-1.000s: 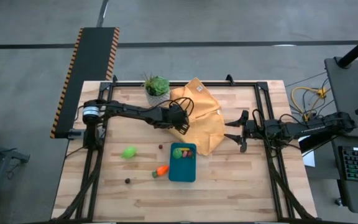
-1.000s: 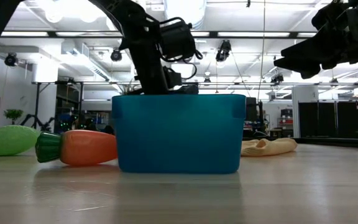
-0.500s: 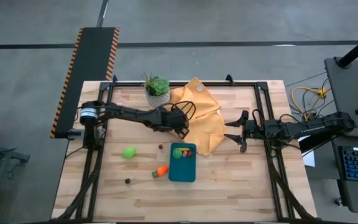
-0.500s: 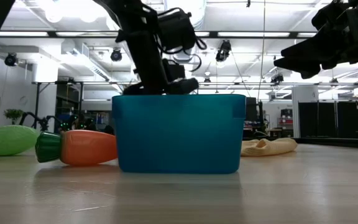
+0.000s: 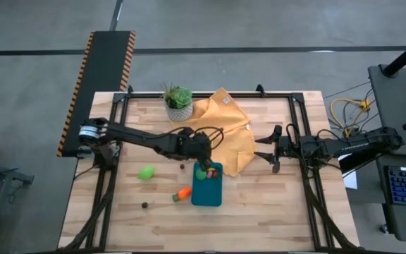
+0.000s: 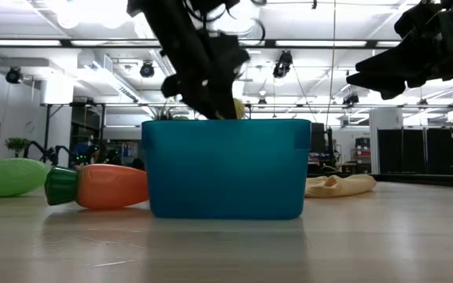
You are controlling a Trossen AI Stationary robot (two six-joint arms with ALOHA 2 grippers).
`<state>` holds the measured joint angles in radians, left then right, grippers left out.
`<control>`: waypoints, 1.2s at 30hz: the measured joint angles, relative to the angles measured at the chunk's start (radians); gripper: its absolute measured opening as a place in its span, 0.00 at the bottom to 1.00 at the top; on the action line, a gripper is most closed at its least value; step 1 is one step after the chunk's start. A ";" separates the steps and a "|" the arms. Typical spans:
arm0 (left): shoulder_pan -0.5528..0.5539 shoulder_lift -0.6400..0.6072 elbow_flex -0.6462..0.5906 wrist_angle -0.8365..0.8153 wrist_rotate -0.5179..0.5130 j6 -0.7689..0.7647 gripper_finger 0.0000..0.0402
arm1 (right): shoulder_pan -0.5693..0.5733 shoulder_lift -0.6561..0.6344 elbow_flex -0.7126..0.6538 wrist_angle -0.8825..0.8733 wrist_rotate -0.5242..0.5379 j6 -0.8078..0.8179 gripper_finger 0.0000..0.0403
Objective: Pick and placing Produce into tupperware
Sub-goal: Put the lemon into the bin
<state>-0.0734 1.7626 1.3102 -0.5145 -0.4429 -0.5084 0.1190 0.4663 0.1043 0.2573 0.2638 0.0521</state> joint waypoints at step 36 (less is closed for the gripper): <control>-0.162 -0.030 -0.066 0.091 0.407 0.140 0.44 | 0.000 0.000 0.000 0.001 0.000 0.000 0.57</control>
<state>-0.2350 1.7325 1.2445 -0.4233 -0.0358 -0.3687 0.1188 0.4664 0.1043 0.2584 0.2638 0.0525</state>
